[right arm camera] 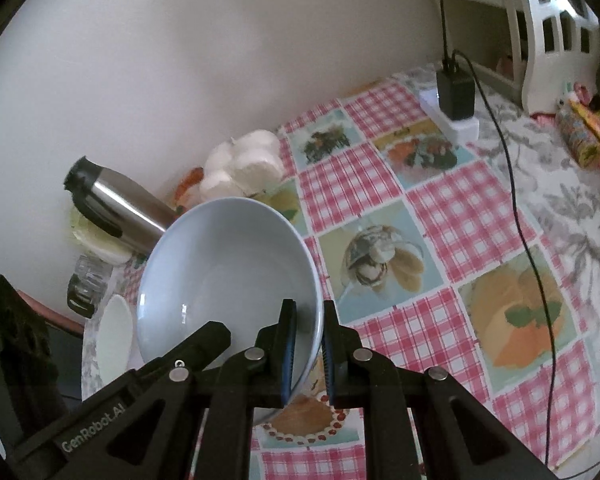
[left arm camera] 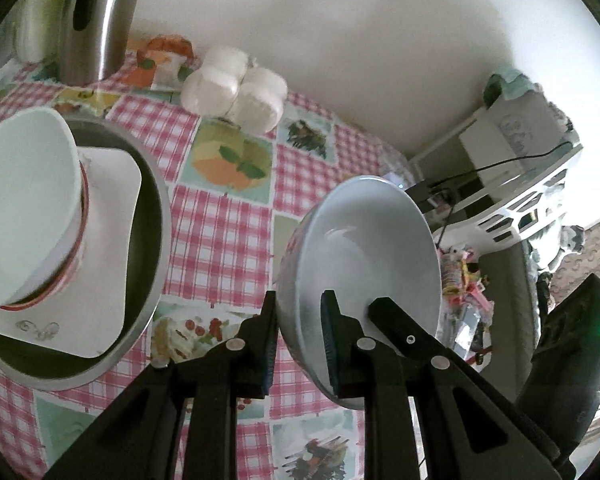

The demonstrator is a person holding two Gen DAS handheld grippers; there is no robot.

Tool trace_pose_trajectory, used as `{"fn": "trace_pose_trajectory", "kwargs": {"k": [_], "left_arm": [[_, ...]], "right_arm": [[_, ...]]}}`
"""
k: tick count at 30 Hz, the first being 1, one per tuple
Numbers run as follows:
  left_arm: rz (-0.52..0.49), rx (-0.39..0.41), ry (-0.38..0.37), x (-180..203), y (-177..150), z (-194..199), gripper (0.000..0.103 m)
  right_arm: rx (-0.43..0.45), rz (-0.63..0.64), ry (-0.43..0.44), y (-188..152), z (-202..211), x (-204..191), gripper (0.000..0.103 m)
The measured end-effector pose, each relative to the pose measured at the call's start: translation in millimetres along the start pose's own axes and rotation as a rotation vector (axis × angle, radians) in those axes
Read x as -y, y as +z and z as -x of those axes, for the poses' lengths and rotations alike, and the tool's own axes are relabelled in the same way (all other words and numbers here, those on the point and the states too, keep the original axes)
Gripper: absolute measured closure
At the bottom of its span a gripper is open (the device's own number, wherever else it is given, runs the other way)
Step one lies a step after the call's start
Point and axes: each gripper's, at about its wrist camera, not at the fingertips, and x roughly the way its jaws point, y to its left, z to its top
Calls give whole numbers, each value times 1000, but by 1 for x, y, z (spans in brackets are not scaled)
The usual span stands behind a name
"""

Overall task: Organize plates and bowls
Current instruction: 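Lift the white round bowl with both tools and carry it toward the pan, then lower the round bowl into the stacked bowls in the pan with both tools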

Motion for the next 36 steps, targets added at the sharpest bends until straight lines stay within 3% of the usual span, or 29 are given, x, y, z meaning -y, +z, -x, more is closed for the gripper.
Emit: {"fn": "trace_pose_trajectory", "kwargs": {"k": [13,27,36], "left_arm": [[18,41,-10,-17,8,29,83],[149,111,-40,-83,21,76,83],[196,146,-17,-119,27,100,83]], "right_arm": [[36,70,2,-4,20,-41,88],[16,174,56,-21,5,-112,88],[-2,237,89,-35,-10,-154,88]]}}
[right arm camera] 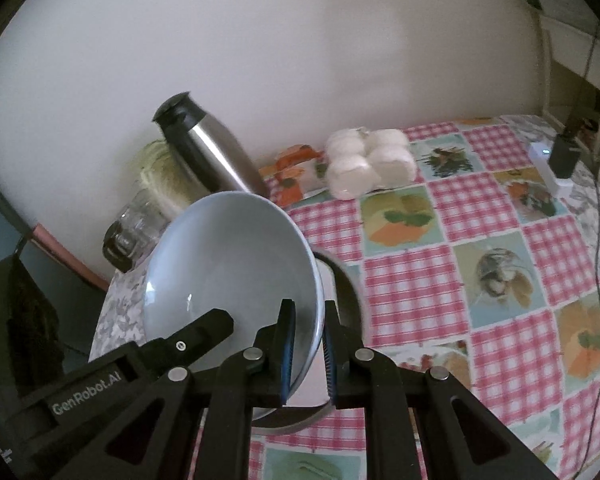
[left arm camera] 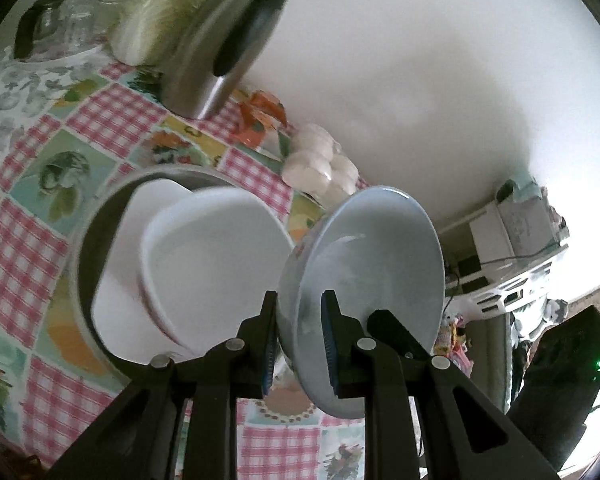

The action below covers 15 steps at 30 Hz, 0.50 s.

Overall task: Organize plates and bowls
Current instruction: 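Lower the round bowl into the stacked bowls in the pan with both tools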

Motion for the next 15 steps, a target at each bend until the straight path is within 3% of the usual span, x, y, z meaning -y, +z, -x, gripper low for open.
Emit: {"fn": "trace_pose_trajectory", "kwargs": {"k": [15], "left_arm": [[84,10,24,-49,19,9,83]], "right_arm": [[-53,50,33,-9,-38,-35,88]]}}
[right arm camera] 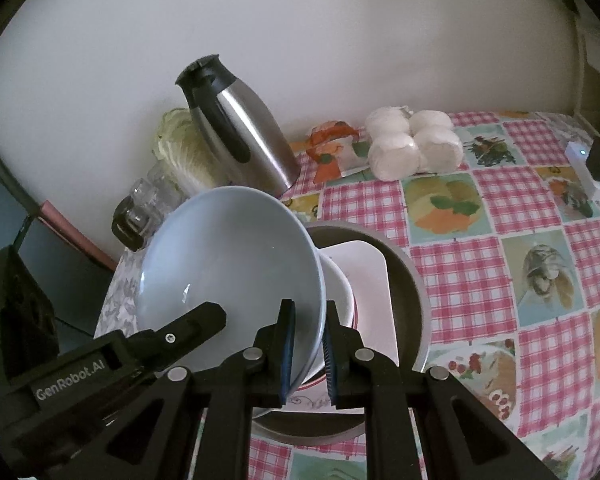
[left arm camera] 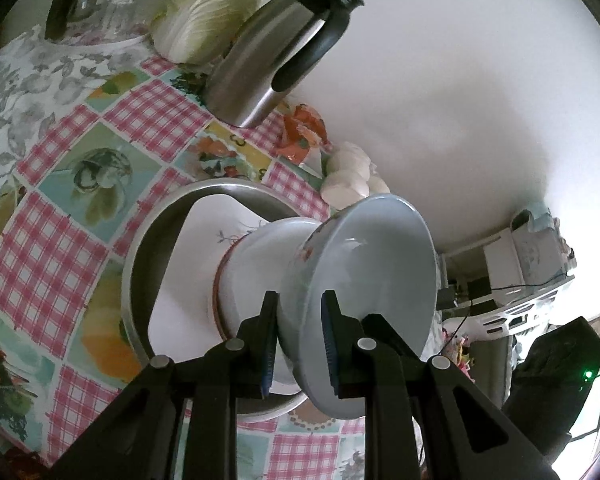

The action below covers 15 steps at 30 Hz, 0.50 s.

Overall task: Organize plates and bowls
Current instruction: 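Lower the round bowl into the stacked bowls in the pan with both tools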

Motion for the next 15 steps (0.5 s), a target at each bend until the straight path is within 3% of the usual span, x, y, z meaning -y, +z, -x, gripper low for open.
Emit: {"fn": "trace_pose_trajectory", "kwargs": {"k": [15], "left_arm": [[41,1,15,-13,3,-3,83]], "right_arm": [[-12,20,-40,-2,-14,-2,84]]}}
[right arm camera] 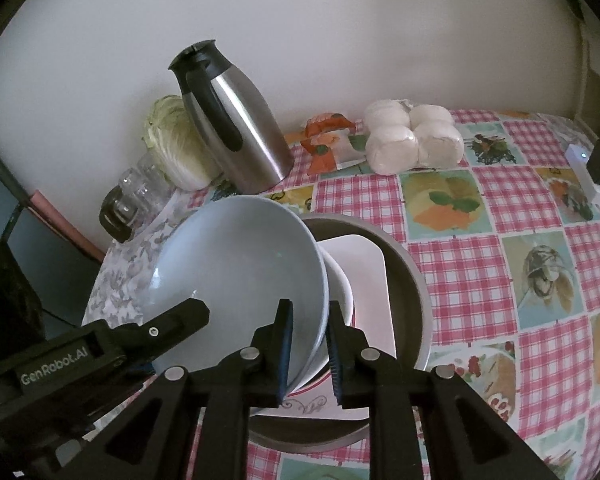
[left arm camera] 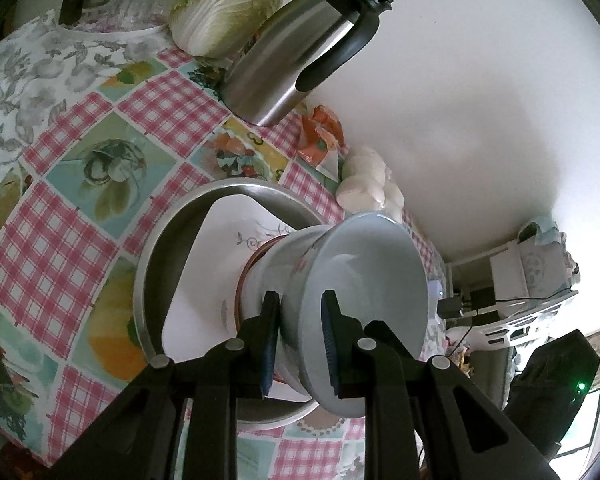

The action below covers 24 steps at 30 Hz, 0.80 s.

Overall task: Organize plates and bowls
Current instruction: 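Lower the round bowl into the stacked bowls in the pan with both tools, then open both tools and release the round bowl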

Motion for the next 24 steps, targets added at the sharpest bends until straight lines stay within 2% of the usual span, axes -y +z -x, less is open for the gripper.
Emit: {"fn": "trace_pose_trajectory", "kwargs": {"k": [5,9,12,18,20,23,24], "left_arm": [[1,17,6,-1,0,1,83],[6,48,37,-3,1,3,93],[18,58,30,-7,2,3,92],[-51,102,113,3,3,7,91],[-30,99,94,-1,4,8,90],[-19,93,92,-4,5,9,83],[-21,96,106,-3,5,9,73]], "right_arm": [[16,6,-14,1,2,-1,83],[22,18,-15,1,2,-3,79],[27,29,-31,0,2,-5,78],[94,46,-35,5,18,-5,76],[91,50,-33,5,19,-5,76],[76,55,-47,5,16,-4,76],[72,57,-52,5,15,-3,76]]}}
